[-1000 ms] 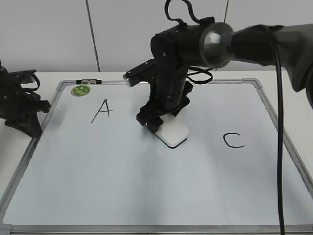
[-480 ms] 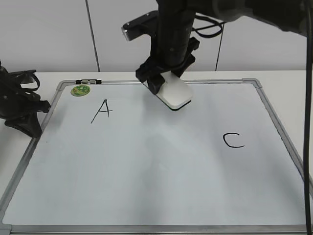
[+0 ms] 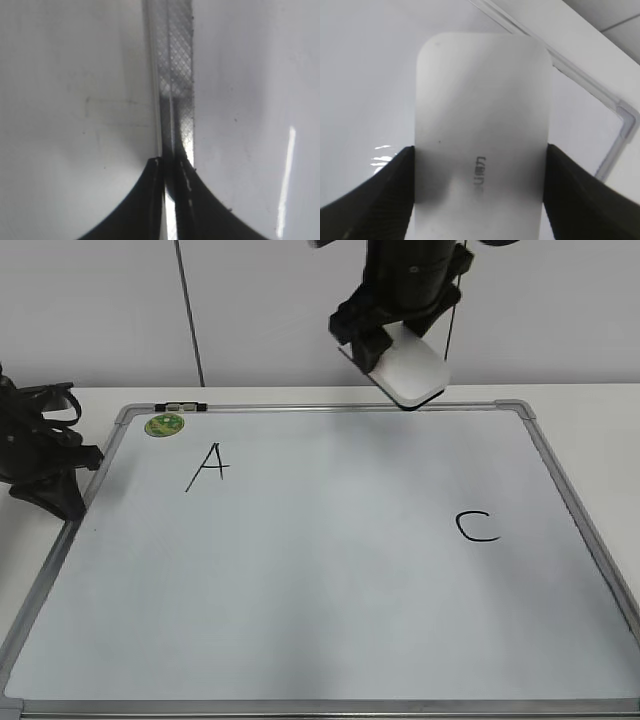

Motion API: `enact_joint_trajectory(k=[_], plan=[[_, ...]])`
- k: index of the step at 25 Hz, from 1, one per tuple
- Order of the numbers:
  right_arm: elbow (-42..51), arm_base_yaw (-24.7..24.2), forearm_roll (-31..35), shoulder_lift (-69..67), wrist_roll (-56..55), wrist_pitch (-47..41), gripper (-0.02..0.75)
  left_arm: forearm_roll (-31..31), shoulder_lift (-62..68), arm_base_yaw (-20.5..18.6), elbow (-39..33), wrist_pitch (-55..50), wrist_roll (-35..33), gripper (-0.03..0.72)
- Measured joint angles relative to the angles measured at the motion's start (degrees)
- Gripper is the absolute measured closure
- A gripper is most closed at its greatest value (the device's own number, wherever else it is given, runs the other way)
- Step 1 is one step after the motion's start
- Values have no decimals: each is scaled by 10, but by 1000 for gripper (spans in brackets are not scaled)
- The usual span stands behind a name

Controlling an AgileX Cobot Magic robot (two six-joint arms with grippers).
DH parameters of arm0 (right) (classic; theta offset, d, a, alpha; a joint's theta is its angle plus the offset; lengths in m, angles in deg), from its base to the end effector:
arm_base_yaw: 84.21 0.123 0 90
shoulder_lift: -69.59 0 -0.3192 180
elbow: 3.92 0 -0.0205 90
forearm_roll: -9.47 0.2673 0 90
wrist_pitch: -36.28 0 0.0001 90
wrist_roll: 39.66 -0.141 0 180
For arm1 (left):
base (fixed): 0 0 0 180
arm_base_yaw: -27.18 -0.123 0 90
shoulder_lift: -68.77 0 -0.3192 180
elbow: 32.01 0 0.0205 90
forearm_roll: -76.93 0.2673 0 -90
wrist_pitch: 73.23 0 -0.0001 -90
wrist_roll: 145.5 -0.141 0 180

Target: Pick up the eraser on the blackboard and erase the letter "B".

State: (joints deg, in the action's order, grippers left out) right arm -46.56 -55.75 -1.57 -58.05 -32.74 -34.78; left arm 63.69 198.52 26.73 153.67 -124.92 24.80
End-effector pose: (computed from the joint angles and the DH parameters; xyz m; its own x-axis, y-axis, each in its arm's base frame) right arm 0.4661 0.2236 0.2930 -0.7141 -0.5918 -0.3739 -0.5431 0.8054 -0.2375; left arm 0.4492 -0.0218 0.0975 -0.9957 0.0162 -0.0914 0.0323 0.9837 -0.1768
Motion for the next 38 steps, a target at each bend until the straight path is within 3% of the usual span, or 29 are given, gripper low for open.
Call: enact_joint_trajectory(k=[14, 20, 30, 38], plan=[[242, -168, 20, 179, -29, -2, 190, 0, 0, 0, 0, 0, 0, 677], [360, -244, 60, 215, -32, 57, 190, 0, 0, 0, 0, 1, 0, 677], [513, -269, 126, 217, -33, 214, 190, 0, 0, 0, 0, 1, 0, 677], [525, -269, 135, 186, -36, 283, 190, 0, 0, 0, 0, 1, 0, 677]])
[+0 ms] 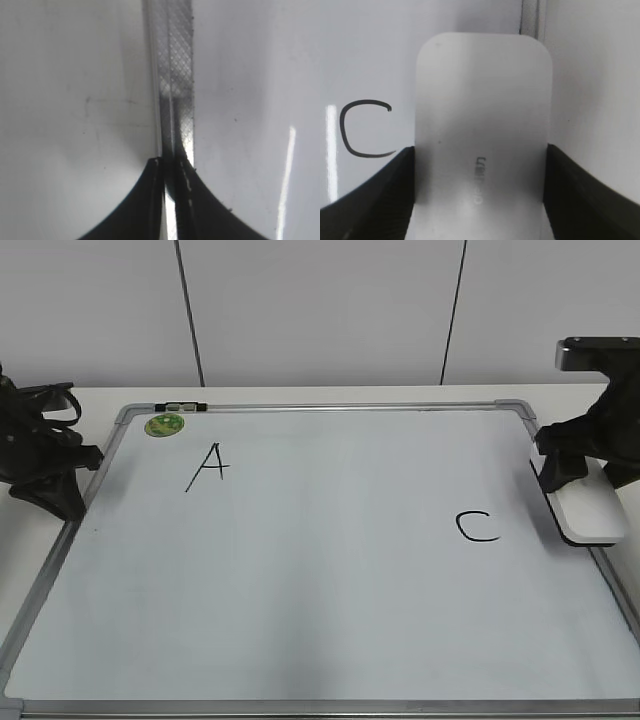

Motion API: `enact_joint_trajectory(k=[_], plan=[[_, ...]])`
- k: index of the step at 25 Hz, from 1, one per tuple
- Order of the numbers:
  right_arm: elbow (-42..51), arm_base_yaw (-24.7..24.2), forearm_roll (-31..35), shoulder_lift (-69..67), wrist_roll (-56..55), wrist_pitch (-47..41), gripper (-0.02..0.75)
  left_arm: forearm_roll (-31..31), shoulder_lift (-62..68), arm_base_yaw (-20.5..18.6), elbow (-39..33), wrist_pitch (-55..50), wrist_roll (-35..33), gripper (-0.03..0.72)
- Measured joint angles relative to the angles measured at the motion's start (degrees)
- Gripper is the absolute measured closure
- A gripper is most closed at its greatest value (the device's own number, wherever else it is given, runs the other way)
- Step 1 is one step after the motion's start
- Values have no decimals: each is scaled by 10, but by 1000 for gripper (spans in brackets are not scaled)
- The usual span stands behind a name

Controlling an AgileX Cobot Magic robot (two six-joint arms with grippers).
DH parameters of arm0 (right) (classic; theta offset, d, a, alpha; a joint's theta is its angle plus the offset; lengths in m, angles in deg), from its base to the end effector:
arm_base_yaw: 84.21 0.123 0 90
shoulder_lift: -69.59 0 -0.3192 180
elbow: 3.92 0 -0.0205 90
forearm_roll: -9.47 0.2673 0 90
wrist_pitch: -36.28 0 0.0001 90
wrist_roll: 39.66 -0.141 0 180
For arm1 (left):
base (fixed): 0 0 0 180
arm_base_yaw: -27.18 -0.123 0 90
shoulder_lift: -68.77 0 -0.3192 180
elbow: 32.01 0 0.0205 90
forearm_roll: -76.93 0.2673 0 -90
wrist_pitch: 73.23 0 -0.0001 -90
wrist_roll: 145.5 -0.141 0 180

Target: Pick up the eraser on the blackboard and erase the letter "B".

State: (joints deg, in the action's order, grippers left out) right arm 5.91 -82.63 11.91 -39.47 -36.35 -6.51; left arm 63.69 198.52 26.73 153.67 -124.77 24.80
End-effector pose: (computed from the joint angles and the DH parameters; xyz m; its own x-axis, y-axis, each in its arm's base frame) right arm 0.3922 0.0149 0.1797 -0.9475 -0.0526 -0.3154 -0.0618 0.9979 0.0191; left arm 0.4495 -0.0218 0.0975 -0.9955 0.0158 -0.0939 0.0322 0.9838 -0.1764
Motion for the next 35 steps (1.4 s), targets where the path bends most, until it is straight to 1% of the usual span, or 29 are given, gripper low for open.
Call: enact_joint_trajectory(k=[8, 16, 27, 29, 33, 35], plan=[[0, 0, 2, -47, -4, 27, 190, 0, 0, 0, 0, 0, 0, 677], [0, 0, 2, -52, -5, 58, 190, 0, 0, 0, 0, 0, 0, 677], [0, 0, 2, -75, -5, 64, 190, 0, 0, 0, 0, 0, 0, 677], [0, 0, 2, -75, -6, 64, 176, 0, 0, 0, 0, 0, 0, 677], [0, 0, 2, -75, -6, 65, 120, 0, 0, 0, 0, 0, 0, 677], [0, 0, 2, -75, -6, 65, 111, 0, 0, 0, 0, 0, 0, 677]])
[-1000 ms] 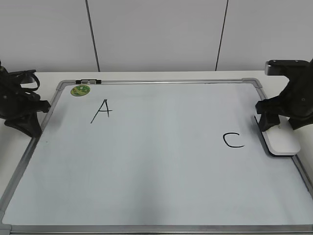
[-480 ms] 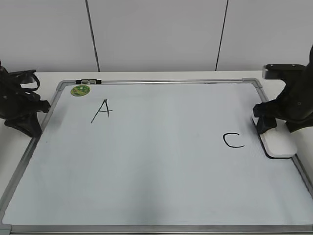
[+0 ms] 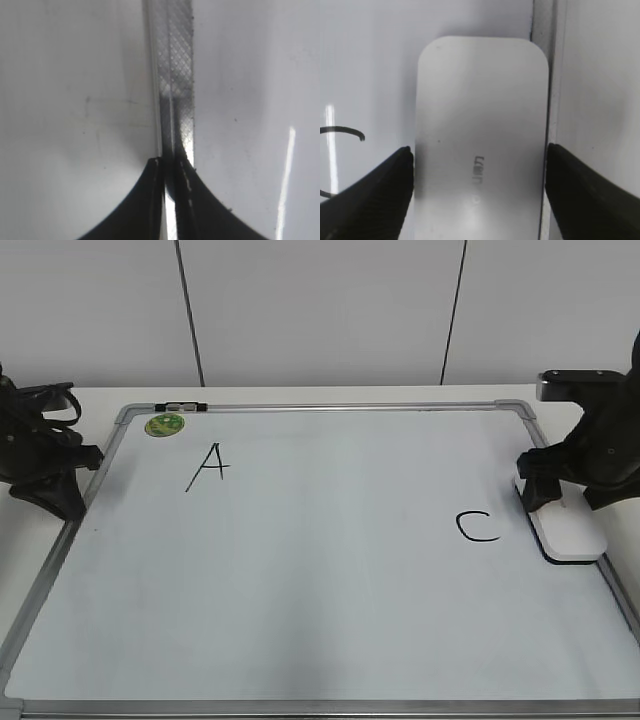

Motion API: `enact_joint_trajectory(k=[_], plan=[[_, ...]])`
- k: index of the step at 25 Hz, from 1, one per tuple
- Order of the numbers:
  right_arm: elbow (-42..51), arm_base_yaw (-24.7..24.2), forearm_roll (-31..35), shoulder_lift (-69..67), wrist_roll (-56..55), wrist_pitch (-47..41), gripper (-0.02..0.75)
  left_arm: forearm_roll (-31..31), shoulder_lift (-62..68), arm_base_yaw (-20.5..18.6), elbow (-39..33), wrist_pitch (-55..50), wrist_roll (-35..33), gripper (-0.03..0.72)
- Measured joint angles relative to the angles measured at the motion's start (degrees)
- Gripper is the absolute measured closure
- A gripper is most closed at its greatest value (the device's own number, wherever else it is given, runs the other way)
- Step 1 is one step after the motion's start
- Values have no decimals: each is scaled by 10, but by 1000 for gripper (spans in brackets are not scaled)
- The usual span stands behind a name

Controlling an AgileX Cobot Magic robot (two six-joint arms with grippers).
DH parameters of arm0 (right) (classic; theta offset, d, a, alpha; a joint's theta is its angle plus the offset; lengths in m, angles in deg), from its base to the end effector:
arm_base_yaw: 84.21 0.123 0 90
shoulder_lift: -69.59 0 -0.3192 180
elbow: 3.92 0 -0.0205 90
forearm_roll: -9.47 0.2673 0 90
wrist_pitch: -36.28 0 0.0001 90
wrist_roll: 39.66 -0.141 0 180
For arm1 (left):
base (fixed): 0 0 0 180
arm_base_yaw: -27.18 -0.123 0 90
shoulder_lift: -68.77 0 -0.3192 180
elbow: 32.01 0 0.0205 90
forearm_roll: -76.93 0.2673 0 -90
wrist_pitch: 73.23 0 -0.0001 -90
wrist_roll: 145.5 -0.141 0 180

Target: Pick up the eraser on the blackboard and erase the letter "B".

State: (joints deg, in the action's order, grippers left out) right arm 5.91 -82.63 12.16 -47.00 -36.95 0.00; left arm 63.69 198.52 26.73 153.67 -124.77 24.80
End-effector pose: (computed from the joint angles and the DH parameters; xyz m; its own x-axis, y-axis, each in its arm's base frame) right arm 0.4118 0.0153 0.1317 -0.9539 -0.0358 -0.2981 -0.0448 0.9987 0.0237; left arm 0.4495 -0.0218 0.0975 -0.9955 0.0158 -0.0939 0.0322 0.9838 -0.1764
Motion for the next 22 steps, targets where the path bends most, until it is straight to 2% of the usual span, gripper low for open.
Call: enact_joint_trajectory(k=[7, 9, 16, 22], plan=[[-1, 0, 0, 18, 0, -12, 111, 0, 0, 0, 0, 0, -1, 650], [-2, 0, 0, 28, 0, -14, 113, 0, 0, 0, 0, 0, -4, 611], [-28, 0, -1, 55, 10, -48, 133, 3, 0, 0, -1, 1, -7, 385], [-46, 0, -2, 95, 12, -77, 143, 3, -18, 0, -6, -1, -8, 328]])
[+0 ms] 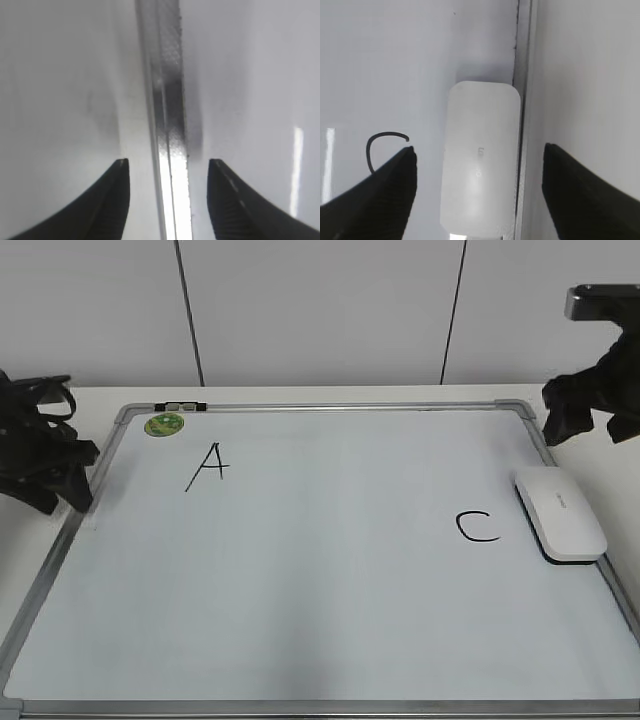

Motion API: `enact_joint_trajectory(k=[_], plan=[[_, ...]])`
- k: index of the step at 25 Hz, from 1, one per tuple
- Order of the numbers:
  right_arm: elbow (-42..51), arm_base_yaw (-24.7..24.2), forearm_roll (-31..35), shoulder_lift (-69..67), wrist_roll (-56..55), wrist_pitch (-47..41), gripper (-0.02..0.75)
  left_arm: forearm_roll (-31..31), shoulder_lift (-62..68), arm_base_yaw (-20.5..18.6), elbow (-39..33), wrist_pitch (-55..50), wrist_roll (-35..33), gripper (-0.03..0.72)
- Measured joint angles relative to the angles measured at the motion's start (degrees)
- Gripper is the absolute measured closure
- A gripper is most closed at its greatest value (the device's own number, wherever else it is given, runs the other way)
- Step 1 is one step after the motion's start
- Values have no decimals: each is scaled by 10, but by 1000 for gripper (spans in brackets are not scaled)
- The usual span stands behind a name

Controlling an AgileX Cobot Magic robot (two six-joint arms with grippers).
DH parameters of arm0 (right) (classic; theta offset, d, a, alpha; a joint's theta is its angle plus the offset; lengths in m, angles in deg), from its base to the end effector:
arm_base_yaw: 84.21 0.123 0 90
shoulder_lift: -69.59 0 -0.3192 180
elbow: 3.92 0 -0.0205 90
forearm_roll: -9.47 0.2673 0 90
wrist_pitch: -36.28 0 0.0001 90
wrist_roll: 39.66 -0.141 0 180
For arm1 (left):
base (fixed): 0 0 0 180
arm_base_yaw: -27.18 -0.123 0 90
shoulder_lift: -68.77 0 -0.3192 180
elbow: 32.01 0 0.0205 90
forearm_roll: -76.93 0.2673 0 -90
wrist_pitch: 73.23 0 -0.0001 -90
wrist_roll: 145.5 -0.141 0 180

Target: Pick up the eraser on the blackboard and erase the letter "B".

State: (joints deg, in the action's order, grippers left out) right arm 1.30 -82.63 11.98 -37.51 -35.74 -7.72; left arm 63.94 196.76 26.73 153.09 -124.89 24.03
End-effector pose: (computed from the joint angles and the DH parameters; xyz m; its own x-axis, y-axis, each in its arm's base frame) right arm 0.4052 0.0155 0.2165 -0.9132 -0.0621 -0.4028 -0.0735 0.9972 0.0130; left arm 0.4471 -0.0214 0.1086 -0.9929 0.0322 -0.1146 0.0516 0.9840 -0.1708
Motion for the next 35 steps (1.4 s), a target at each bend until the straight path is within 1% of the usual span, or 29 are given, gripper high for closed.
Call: enact_joint_trajectory(k=[5, 19, 26, 35], plan=[[-20, 0, 0, 45, 2, -34, 143, 0, -62, 0, 0, -25, 0, 324], [-29, 0, -1, 187, 13, -153, 143, -2, -257, 0, 0, -172, 2, 323], [-29, 0, 0, 259, 15, -204, 144, 28, -355, 0, 0, -192, 31, 323], [-29, 0, 7, 361, 25, -264, 144, 32, -497, 0, -8, -196, 53, 323]])
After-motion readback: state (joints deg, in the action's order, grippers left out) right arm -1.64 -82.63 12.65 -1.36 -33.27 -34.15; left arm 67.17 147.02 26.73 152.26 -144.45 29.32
